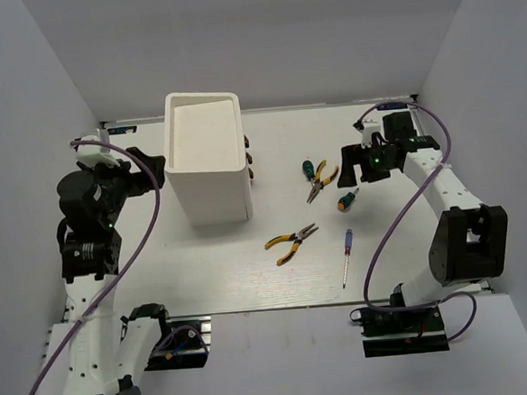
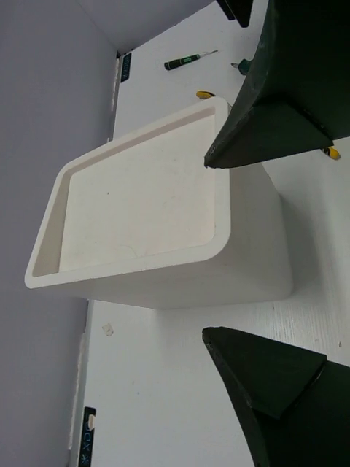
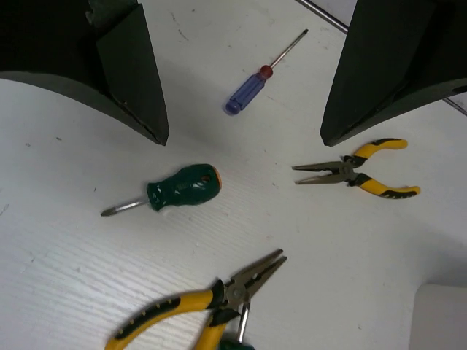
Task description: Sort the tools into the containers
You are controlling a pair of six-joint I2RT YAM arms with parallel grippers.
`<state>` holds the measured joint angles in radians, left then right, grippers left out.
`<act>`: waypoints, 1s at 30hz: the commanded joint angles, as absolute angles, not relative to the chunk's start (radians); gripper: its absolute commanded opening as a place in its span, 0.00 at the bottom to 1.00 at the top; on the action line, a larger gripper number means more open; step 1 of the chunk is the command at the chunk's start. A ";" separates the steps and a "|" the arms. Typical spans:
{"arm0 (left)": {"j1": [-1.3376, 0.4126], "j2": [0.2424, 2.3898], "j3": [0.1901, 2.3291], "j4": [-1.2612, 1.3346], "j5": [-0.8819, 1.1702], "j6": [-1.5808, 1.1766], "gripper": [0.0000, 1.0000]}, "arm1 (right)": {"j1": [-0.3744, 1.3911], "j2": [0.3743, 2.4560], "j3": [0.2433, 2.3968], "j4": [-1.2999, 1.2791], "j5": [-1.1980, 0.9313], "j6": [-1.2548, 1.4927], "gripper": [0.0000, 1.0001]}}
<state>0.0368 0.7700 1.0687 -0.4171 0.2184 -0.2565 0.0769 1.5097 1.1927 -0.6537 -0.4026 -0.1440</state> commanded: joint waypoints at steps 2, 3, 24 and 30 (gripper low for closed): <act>0.035 0.808 1.054 -0.376 0.236 -0.270 1.00 | 0.084 1.551 1.311 -0.658 -0.471 -0.082 0.91; 0.035 0.818 1.054 -0.364 0.247 -0.270 1.00 | 0.084 1.561 1.322 -0.661 -0.479 -0.077 0.91; 0.026 1.106 1.210 -0.322 0.264 -0.230 0.99 | 0.187 1.923 1.600 -0.283 -1.091 -0.593 0.76; 0.017 1.186 1.242 -0.322 0.294 -0.221 0.99 | 0.308 2.071 1.815 -0.248 -1.149 -0.597 0.82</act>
<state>0.0227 1.1687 1.1984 -0.3298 0.2604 -0.2329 0.2588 2.0518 1.7416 -0.3866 -1.0740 -0.5686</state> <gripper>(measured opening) 0.993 0.810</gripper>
